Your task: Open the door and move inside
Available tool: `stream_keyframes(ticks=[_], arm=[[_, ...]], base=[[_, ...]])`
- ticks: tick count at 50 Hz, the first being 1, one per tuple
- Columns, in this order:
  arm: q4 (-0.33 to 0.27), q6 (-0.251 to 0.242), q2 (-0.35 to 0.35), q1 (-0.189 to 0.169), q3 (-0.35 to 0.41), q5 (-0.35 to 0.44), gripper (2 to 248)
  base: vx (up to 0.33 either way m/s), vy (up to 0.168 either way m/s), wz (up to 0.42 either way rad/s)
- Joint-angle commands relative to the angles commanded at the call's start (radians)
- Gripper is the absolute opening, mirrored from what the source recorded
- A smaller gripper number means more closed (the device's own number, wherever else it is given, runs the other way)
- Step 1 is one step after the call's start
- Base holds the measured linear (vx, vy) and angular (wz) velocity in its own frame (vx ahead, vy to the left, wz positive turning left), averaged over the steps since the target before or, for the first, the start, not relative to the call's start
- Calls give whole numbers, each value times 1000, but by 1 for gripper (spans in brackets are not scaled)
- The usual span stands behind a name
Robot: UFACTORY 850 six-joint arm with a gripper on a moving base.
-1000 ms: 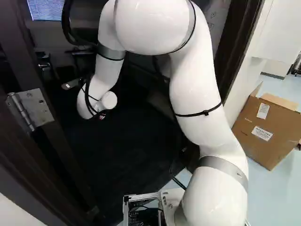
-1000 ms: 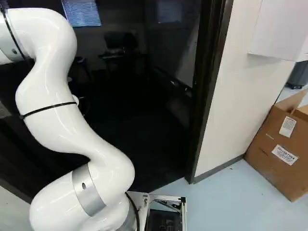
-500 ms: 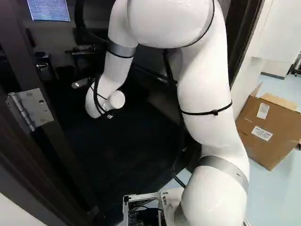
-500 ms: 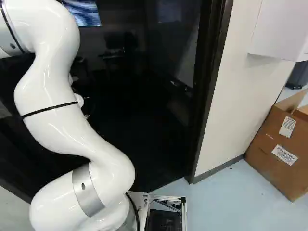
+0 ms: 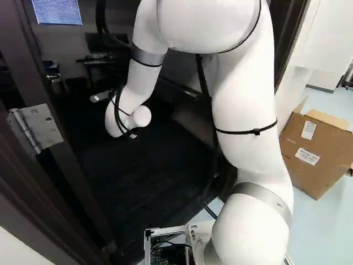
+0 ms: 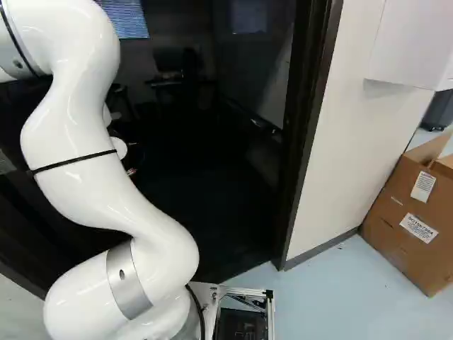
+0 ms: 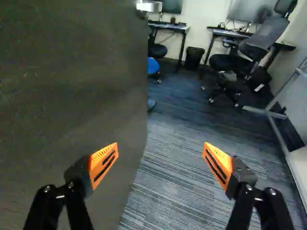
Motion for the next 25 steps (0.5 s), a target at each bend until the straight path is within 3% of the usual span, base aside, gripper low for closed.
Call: stream_keyframes(ticks=[25], arm=[[0,0,0,0,0,0,247]], base=[[0,0,0]])
